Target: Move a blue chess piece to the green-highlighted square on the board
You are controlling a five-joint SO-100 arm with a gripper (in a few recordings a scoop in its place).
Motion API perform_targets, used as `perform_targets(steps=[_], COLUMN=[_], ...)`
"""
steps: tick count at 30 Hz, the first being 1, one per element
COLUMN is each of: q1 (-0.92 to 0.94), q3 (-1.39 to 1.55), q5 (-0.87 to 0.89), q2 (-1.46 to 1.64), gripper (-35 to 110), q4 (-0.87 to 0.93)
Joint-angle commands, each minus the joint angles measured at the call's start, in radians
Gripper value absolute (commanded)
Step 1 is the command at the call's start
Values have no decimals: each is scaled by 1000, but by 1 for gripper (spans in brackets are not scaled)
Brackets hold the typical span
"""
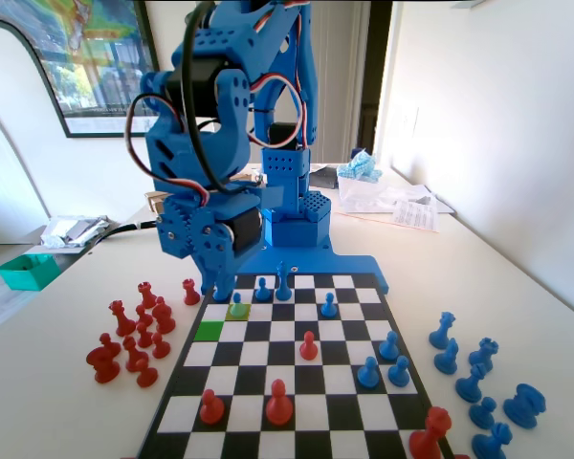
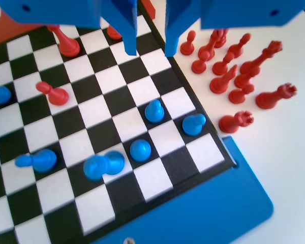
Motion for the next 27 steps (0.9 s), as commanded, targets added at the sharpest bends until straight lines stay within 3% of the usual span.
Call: perform_targets(steps=[1, 27], q1=[3, 5], q3=[38, 255], q5=[2, -34], q2=[91, 87], gripper=[10, 11], q4=[-32, -239])
